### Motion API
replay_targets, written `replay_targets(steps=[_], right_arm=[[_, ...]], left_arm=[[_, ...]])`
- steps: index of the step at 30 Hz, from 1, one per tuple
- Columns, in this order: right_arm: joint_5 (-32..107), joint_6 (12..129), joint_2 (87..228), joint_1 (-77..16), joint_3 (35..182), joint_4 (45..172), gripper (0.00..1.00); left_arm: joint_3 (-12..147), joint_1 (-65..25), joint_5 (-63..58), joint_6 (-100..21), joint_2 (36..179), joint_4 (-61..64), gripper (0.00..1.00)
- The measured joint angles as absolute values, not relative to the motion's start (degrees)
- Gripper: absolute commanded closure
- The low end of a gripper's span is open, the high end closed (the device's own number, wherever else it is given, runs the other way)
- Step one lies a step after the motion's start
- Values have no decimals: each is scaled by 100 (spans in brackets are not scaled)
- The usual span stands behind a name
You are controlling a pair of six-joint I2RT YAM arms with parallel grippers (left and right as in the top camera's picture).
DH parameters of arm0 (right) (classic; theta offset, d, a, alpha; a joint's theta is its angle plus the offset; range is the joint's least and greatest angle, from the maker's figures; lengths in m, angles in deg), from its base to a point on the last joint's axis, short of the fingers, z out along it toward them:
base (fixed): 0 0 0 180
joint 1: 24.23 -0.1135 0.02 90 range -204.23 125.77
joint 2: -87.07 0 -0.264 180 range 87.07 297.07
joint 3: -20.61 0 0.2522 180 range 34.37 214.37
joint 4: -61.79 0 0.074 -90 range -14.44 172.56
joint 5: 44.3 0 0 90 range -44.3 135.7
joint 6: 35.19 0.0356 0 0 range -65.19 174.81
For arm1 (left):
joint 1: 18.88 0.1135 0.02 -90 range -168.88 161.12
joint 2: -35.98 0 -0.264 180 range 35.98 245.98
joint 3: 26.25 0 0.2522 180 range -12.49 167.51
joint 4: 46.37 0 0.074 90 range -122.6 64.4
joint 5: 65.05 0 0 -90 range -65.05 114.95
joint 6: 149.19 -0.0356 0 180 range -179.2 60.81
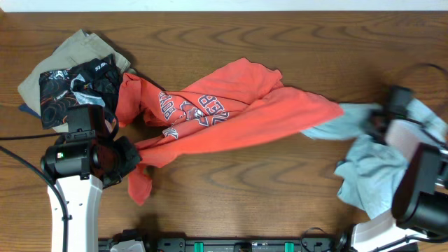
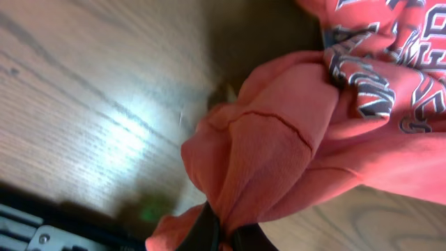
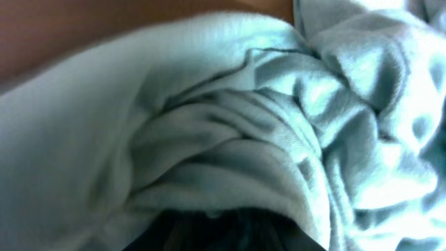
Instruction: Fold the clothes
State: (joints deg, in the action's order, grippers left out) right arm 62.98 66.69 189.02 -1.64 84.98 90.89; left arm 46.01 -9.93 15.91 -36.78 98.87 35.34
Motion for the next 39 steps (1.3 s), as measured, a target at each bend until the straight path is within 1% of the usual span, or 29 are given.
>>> replay_targets(steps=[3,6,8,11,15,19,22,25,28,31,33,35,36,39], right_arm=[[6193,6842,18981,607,8765,9502,67],[5719,6883,19088,946,9130,10024,67],[5275,6857,19103,990,9392,10398,64],[4206,6601,19103,964,9962,11121,62],[2985,6236,19073,686,10288,11865,61],[2556,5839,19070,63,10183,12070,61],[2659,5705,19070,-472,9947,11852,61],[2840,5655,19070,-914,9549,11165,61],[2947,5618,19073,-1124,9145,10446,61],[3085,5607,19044,-1132,8939,9838,64],[3422,5714,19044,-1130,8874,9511,67],[4003,5915,19046,-1113,8832,9251,66],[4311,6024,19055,-1082,8819,9141,63],[5325,6448,19108,-774,8821,8927,62]], left_arm=[[4601,-993,1438,-3678,9887,3709,94],[4601,-993,1231,-3678,9887,3851,94],[4599,-993,1137,-3680,9887,3929,94],[4599,-993,1060,-3678,9887,3967,94],[4599,-993,1014,-3678,9887,3958,94],[4599,-993,1003,-3678,9887,3923,94],[4599,-993,1003,-3678,9887,3897,94],[4599,-993,997,-3678,9887,3894,94],[4599,-993,986,-3678,9887,3894,94],[4599,-993,982,-3678,9887,3894,94],[4599,-993,973,-3678,9890,3894,94],[4599,-993,962,-3678,9887,3884,94],[4599,-993,960,-3678,9887,3862,94],[4599,-993,936,-3678,9887,3787,94]])
